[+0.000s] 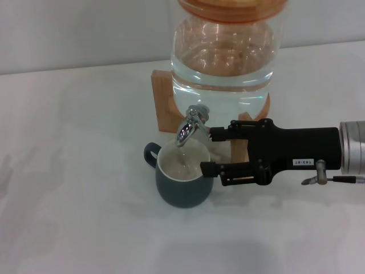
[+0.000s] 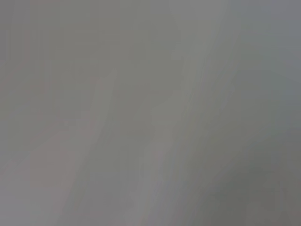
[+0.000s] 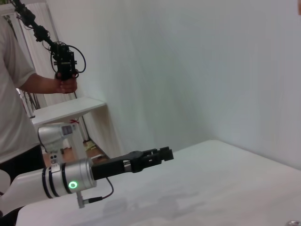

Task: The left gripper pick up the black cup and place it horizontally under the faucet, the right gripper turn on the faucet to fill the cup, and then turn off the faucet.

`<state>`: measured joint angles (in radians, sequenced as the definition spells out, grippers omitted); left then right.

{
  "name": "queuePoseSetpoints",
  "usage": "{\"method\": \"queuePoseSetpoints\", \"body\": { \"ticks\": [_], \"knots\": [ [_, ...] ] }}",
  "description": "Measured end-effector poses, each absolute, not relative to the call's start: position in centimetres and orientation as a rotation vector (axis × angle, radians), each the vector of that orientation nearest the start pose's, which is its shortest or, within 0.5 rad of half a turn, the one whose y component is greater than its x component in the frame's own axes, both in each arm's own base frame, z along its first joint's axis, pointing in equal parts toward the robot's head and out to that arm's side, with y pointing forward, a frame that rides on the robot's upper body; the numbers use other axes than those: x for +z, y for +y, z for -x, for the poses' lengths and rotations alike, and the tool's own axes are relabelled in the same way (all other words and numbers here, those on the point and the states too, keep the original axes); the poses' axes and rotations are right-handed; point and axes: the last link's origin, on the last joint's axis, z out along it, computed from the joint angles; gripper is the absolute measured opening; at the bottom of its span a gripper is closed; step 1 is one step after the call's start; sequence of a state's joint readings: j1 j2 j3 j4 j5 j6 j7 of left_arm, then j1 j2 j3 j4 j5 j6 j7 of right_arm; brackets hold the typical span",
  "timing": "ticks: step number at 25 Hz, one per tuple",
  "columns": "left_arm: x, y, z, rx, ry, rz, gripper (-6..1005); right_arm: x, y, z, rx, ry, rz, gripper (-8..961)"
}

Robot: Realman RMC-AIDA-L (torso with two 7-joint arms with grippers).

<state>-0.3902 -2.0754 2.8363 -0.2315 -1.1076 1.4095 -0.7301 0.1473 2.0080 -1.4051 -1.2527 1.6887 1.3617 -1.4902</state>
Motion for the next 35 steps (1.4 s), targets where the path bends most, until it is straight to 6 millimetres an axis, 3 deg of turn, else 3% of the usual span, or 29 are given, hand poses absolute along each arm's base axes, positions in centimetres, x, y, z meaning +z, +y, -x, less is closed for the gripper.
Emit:
{"method": "queuePoseSetpoints", "body": {
  "ticks": [24,35],
  "knots": [
    [2.6,28.4,37.3,-0.823,-0.722,1.733,480,1.6,27.4,-19.8,0.835,0.449,2.785,782],
    [2.7,28.6,37.4,-0.812,-0.72,1.729,479,-0.6,26.6,-18.1,0.901,0.427,2.85,782]
  ]
}}
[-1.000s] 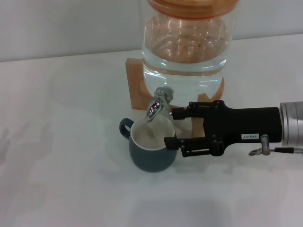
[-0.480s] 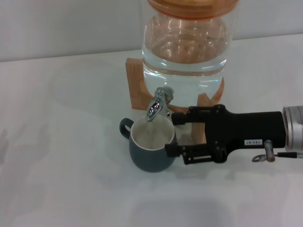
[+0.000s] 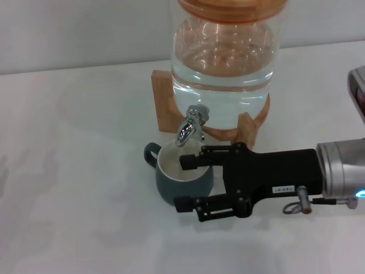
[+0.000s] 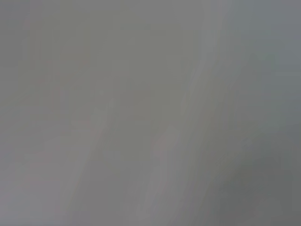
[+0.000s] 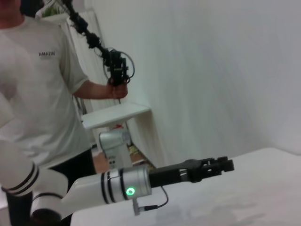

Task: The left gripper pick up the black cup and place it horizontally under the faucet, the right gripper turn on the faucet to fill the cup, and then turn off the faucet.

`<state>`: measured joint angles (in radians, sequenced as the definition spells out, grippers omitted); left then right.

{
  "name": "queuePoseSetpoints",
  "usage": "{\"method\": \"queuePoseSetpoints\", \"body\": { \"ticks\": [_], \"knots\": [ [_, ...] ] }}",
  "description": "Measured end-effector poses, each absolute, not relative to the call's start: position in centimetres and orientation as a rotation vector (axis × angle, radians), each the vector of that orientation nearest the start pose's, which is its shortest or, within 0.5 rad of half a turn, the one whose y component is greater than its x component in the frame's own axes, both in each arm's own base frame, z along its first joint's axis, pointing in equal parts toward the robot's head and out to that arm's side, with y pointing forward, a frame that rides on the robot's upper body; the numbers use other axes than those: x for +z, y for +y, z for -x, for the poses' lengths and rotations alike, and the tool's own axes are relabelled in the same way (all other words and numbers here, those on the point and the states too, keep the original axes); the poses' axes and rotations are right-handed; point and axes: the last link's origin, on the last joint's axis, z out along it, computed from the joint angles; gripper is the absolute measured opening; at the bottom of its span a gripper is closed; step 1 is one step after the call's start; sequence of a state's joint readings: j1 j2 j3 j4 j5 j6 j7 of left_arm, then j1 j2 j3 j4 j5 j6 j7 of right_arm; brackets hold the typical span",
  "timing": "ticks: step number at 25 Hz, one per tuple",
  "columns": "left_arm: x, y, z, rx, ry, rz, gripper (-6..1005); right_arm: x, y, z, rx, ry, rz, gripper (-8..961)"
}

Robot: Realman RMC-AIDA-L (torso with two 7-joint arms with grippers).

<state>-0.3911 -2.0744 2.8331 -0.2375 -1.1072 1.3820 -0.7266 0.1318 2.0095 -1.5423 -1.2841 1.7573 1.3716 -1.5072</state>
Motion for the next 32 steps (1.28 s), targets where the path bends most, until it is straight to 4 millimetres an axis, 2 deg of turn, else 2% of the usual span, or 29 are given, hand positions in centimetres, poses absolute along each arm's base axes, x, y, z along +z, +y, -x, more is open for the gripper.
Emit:
{"method": "queuePoseSetpoints", "body": {
  "ticks": [4,11,17,32],
  "knots": [
    [2.8,28.6,37.4,-0.811,-0.718,1.725,479,-1.0,26.7,-18.0,0.912,0.443,2.831,782],
    [2.8,28.6,37.5,-0.804,-0.71,1.725,479,-3.0,26.7,-16.5,0.895,0.424,2.835,782],
    [2.9,28.6,37.5,-0.804,-0.71,1.725,479,-3.8,27.2,-15.9,0.878,0.433,2.805,782],
    [2.8,28.6,37.6,-0.798,-0.715,1.723,478,-3.2,28.3,-16.8,0.842,0.46,2.728,781]
  ]
}}
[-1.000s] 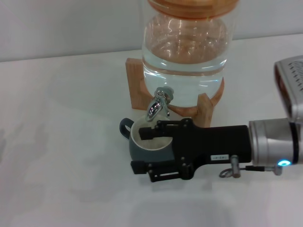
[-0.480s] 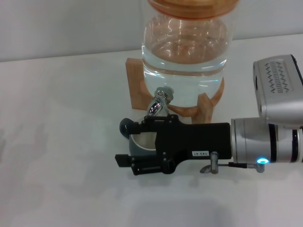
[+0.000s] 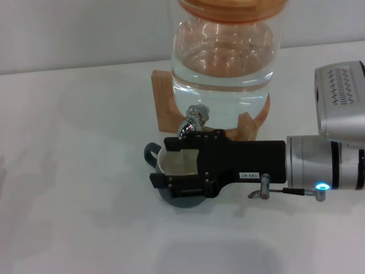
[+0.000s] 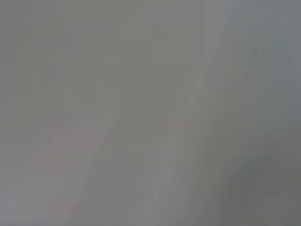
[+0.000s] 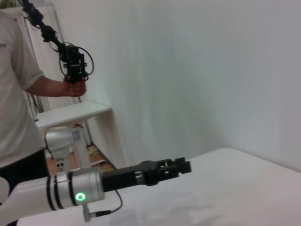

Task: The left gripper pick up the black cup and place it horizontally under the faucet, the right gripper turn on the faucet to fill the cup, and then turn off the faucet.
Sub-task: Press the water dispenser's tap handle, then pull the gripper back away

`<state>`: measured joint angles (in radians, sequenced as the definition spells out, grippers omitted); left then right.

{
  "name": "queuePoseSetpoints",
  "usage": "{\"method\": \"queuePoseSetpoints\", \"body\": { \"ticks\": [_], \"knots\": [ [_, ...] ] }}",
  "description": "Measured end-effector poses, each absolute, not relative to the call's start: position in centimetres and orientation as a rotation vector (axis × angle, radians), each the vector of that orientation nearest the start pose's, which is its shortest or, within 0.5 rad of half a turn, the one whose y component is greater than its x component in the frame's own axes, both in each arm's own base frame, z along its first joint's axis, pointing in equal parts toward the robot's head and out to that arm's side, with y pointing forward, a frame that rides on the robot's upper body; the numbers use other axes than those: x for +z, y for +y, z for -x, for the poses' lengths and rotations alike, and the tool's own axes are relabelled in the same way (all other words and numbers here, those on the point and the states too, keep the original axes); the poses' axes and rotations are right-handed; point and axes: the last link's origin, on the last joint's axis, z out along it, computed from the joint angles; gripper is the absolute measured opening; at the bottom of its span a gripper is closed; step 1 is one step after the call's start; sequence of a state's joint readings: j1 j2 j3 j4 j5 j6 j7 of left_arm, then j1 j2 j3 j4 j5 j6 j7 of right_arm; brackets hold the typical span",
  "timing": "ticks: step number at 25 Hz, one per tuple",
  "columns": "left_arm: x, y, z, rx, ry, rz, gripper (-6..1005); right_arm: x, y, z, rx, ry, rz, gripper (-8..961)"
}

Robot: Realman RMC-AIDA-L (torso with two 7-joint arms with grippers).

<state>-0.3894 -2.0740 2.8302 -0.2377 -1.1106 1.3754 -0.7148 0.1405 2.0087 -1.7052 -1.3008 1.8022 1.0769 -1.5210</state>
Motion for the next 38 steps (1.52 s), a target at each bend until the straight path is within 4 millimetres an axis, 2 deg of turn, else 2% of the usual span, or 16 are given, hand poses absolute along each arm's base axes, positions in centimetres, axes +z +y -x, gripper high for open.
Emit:
{"method": "queuePoseSetpoints", "body": {
  "ticks": [17,30,38],
  "knots": [
    [2.8,28.7,37.6,-0.792,-0.719,1.723,477,-1.7,29.0,-18.0,0.818,0.466,2.684,781],
    [2.8,28.7,37.6,-0.79,-0.72,1.723,476,-1.4,29.4,-18.3,0.816,0.471,2.668,781],
    [3.0,28.8,37.8,-0.786,-0.722,1.713,476,0.1,27.9,-18.2,0.897,0.427,2.751,782]
  ]
}}
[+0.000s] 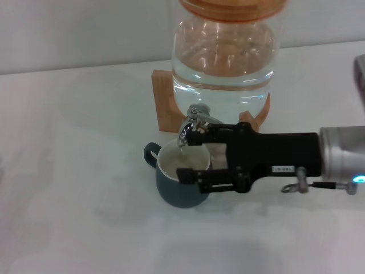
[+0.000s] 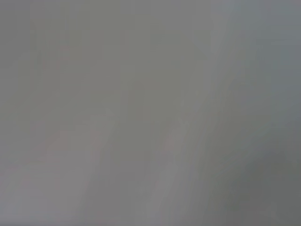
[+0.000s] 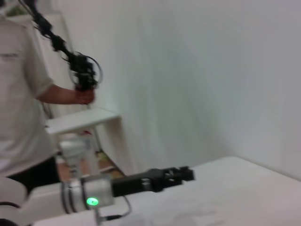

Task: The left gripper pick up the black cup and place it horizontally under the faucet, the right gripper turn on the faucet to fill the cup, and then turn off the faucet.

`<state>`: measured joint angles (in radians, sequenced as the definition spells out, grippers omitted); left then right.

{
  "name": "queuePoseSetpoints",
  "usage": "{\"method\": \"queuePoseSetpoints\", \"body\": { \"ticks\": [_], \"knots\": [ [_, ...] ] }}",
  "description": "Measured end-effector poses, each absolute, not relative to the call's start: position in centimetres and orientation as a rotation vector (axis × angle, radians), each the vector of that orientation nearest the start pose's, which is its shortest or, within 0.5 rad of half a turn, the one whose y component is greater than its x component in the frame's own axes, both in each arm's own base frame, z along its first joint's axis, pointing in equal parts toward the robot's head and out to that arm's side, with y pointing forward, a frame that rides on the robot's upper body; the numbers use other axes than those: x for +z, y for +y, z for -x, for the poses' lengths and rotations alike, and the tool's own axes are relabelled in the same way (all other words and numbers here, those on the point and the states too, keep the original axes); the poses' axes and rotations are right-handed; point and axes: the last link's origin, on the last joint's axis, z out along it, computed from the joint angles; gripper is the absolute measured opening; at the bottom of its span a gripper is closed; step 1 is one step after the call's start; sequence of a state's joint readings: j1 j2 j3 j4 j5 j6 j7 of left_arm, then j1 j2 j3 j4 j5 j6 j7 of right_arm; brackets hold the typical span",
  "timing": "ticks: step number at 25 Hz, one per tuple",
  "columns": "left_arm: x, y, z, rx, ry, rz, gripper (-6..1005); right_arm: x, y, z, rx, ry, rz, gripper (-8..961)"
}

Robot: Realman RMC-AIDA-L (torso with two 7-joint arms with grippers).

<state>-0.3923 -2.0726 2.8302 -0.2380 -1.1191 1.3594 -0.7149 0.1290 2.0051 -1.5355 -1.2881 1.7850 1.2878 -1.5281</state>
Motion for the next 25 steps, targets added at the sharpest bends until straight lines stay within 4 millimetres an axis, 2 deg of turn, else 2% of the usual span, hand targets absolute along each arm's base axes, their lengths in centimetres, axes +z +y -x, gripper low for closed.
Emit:
{"method": "queuePoseSetpoints", "body": {
  "ticks": [6,13,20,21,22,25],
  "knots": [
    [3.3,28.8,37.8,-0.791,-0.717,1.698,476,3.4,27.4,-19.9,0.955,0.419,2.695,782],
    [4.0,28.9,38.1,-0.786,-0.704,1.672,476,6.8,28.1,-24.6,0.944,0.439,2.459,782],
    [4.6,29.0,38.2,-0.795,-0.697,1.63,475,7.8,28.6,-30.2,0.987,0.481,2.165,782],
    [4.8,29.0,38.2,-0.799,-0.693,1.616,475,7.7,28.5,-31.8,0.984,0.489,2.079,782],
    [4.8,29.0,38.2,-0.799,-0.693,1.616,475,7.7,28.5,-31.8,0.984,0.489,2.079,782],
    [4.9,29.1,38.2,-0.802,-0.691,1.605,475,7.3,27.9,-33.8,0.967,0.511,1.969,781]
  ]
}}
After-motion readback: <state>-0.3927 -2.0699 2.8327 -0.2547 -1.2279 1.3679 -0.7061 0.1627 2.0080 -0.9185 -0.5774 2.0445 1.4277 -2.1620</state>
